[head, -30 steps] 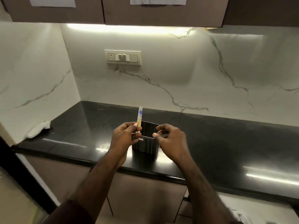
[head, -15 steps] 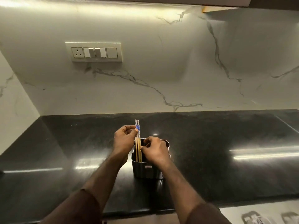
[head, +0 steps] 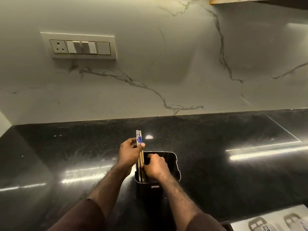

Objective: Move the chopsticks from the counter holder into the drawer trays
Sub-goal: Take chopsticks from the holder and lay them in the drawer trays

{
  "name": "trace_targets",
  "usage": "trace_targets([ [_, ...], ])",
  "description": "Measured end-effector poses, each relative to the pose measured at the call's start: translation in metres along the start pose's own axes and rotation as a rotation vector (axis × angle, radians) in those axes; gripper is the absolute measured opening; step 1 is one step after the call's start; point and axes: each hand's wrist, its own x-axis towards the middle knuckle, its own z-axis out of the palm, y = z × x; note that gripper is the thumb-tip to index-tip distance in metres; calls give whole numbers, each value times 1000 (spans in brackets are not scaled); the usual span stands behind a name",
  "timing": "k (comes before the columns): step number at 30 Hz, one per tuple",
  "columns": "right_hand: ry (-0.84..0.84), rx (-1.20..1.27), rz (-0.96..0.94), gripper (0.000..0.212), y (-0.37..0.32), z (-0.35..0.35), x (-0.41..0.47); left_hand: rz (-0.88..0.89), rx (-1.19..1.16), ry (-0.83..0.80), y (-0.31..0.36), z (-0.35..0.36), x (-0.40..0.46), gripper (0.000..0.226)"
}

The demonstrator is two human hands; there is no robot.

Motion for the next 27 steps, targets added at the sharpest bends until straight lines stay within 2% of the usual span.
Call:
trace_targets([
  [3, -39, 2, -6, 29, 0, 1, 2, 11, -17, -22, -3, 1, 2, 18],
  [12, -103, 182, -67, 15, 7, -13, 2, 102, -100, -105, 22, -7, -6, 15],
  [17, -108, 301, -136, 29, 7, -31, -10, 167, -205, -255, 52, -7, -16, 32],
  [23, -156, 491, -224, 20, 12, -72, -43, 198, -318, -351, 86, 2, -34, 36],
  [27, -218, 658, -259, 23, 33, -101, -70, 176, -381, -413, 107, 19, -56, 34],
])
